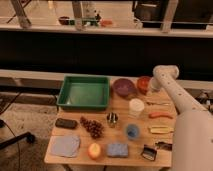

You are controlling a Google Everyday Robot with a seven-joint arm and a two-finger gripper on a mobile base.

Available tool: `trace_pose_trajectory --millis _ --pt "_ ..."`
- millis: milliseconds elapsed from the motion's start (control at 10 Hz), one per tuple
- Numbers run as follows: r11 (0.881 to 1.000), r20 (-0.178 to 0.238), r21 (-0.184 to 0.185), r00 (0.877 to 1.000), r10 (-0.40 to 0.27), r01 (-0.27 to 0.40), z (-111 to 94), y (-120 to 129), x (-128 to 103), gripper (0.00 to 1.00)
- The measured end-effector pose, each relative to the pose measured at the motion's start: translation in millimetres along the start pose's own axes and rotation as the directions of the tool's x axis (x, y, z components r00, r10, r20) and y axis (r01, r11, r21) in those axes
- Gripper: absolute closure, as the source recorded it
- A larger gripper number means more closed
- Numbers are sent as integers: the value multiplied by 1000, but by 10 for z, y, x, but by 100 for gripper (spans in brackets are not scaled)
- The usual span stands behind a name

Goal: Stack bowls on top of each other

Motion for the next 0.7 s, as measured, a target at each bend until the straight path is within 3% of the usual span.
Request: trace_pose_trajectory --millis 200,500,700 --pt "1000 5 15 1000 1 -1 -67 -15 -5 89" --pt "999 42 52 999 -12 10 -298 -34 -163 89" --pt "995 63 93 997 -38 32 -567 -28 -282 89"
